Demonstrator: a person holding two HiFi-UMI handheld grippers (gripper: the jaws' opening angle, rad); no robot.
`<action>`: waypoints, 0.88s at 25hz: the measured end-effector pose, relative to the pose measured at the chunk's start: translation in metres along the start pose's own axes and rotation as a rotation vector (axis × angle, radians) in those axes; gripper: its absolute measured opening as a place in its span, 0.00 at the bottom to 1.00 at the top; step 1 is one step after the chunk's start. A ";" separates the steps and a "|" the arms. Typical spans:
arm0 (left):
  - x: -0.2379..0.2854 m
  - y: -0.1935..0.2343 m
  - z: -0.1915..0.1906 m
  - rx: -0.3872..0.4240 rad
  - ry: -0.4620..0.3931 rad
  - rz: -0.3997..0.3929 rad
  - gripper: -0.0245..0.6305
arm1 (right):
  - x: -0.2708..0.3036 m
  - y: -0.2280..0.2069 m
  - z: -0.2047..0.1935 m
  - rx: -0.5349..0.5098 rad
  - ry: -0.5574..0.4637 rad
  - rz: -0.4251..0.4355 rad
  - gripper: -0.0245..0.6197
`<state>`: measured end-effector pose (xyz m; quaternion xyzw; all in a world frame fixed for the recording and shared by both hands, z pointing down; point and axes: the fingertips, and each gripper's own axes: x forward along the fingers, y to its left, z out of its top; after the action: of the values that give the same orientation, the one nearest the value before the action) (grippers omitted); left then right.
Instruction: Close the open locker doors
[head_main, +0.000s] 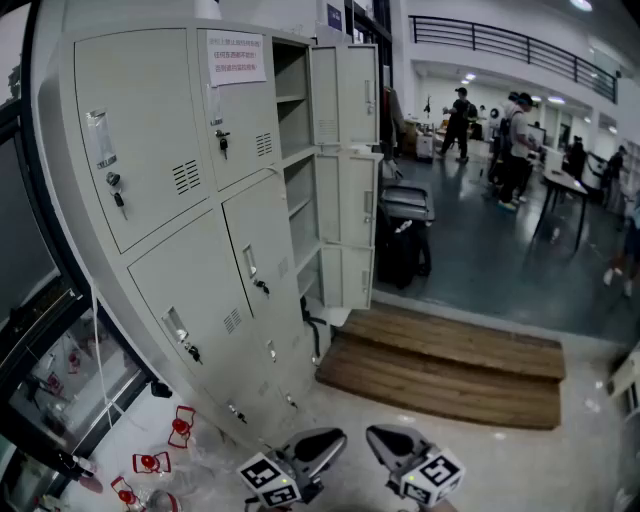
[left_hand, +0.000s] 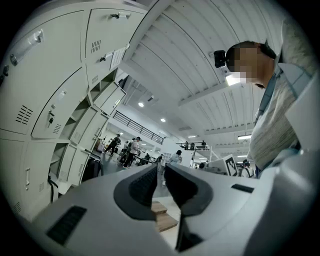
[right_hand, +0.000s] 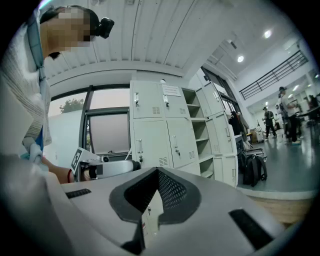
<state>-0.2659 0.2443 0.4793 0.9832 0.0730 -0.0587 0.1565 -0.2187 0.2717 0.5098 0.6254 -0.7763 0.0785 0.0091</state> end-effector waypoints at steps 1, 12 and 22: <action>-0.001 0.000 0.000 -0.002 0.001 -0.001 0.11 | 0.000 0.002 0.001 0.000 -0.003 0.003 0.04; -0.002 0.000 -0.002 -0.004 0.017 -0.011 0.11 | 0.005 0.005 -0.002 -0.009 0.030 0.010 0.04; -0.001 0.000 -0.005 -0.015 0.014 -0.011 0.11 | 0.003 0.009 0.003 0.011 -0.057 0.033 0.04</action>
<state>-0.2669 0.2460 0.4842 0.9820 0.0799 -0.0521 0.1630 -0.2282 0.2698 0.5059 0.6146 -0.7860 0.0649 -0.0178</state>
